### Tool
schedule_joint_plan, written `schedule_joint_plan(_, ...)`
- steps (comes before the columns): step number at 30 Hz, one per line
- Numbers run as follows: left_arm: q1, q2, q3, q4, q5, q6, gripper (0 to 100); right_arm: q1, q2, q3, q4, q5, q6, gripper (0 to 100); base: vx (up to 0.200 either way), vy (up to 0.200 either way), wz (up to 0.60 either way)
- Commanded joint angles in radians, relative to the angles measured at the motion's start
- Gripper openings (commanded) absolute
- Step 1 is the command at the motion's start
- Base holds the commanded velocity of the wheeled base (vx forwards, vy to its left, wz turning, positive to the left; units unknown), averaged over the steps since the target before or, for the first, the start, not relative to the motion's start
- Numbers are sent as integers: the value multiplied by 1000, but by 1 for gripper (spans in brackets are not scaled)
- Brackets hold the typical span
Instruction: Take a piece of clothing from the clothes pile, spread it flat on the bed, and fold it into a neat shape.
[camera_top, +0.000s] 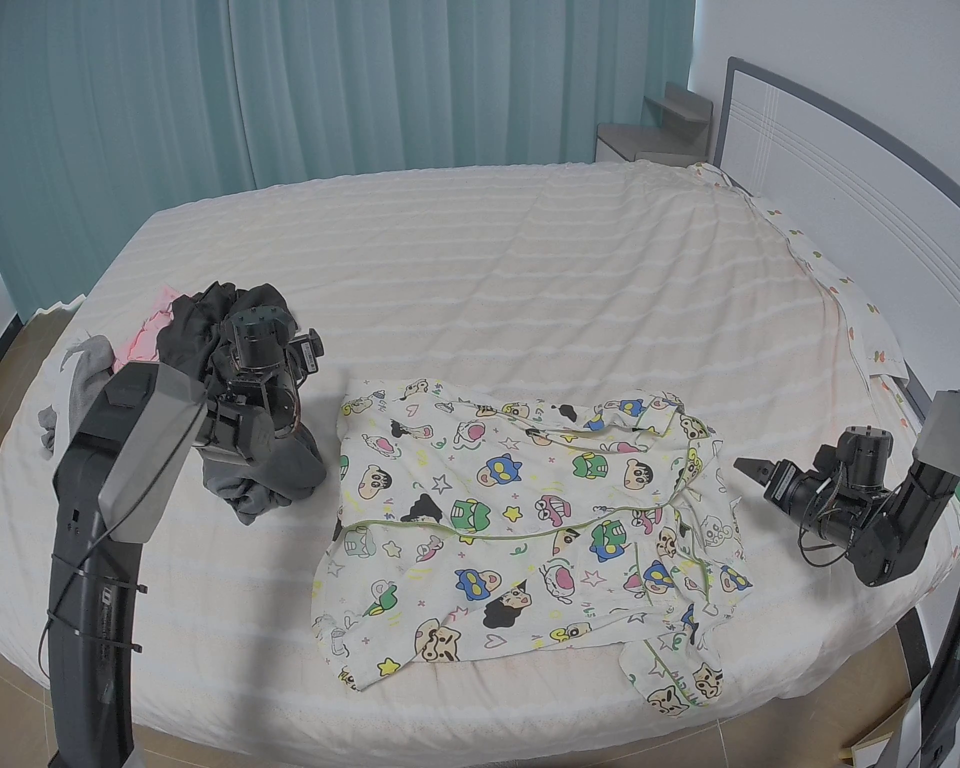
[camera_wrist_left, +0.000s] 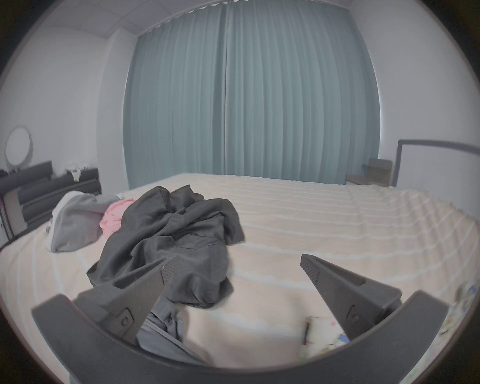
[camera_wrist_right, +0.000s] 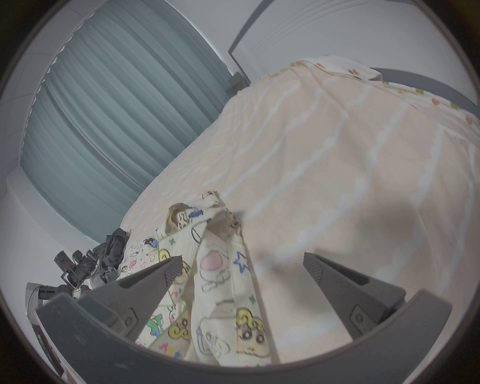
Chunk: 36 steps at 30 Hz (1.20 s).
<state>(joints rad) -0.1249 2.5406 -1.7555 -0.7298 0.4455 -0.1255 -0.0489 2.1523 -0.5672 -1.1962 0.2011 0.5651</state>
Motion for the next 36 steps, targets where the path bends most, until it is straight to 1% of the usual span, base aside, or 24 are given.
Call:
schedule_joint_plan(1,13,-453,381,161,-249,-232,100,-23,-49,129,-13,98,65,100,0,0,0)
schedule_joint_plan(2,13,-523,459,167,-303,-240,100,-23,-51,130,-13,113,91,100,0,0,0)
schedule_joint_plan(4,13,-648,599,165,-360,-246,100,-23,-51,129,-13,152,136,100,0,0,0)
schedule_joint_plan(7,13,-815,775,171,-389,-249,100,-39,-37,129,-11,210,176,100,0,0,0)
schedule_joint_plan(8,10,-864,835,171,-396,-250,100,-45,-31,130,-11,239,191,100,0,0,0)
schedule_joint_plan(10,5,-924,913,171,-403,-253,100,-49,-25,138,-11,276,211,100,0,0,0)
schedule_joint_plan(11,-5,-991,1005,171,-404,-255,100,-52,-17,148,-13,324,228,100,0,0,0)
schedule_joint_plan(14,-27,-1082,1148,170,-401,-258,100,-71,17,138,-14,351,228,100,0,0,0)
schedule_joint_plan(16,-38,-1134,1225,170,-400,-290,100,-81,23,135,-13,357,228,100,0,0,0)
schedule_joint_plan(19,-52,-1195,1285,171,-400,-373,100,-88,32,136,-11,376,229,100,0,0,0)
schedule_joint_plan(21,-56,-1217,1326,170,-400,-431,100,-78,49,138,-11,390,229,100,0,0,0)
schedule_joint_plan(22,-62,-1221,1344,170,-400,-451,100,-74,54,135,-13,390,229,100,0,0,0)
schedule_joint_plan(23,-62,-1221,1344,170,-400,-451,100,-74,54,135,-13,390,229,100,0,0,0)
schedule_joint_plan(25,-73,-1234,1392,170,-395,-510,100,-55,69,130,-13,391,231,100,0,0,0)
schedule_joint_plan(28,-90,-1243,1409,168,-389,-600,100,-29,92,116,-14,390,231,100,0,0,0)
schedule_joint_plan(32,-96,-1263,1426,168,-386,-664,100,-26,113,79,-16,390,234,100,0,0,0)
schedule_joint_plan(36,-111,-1292,1456,165,-387,-675,100,-29,113,59,-16,390,260,100,0,0,0)
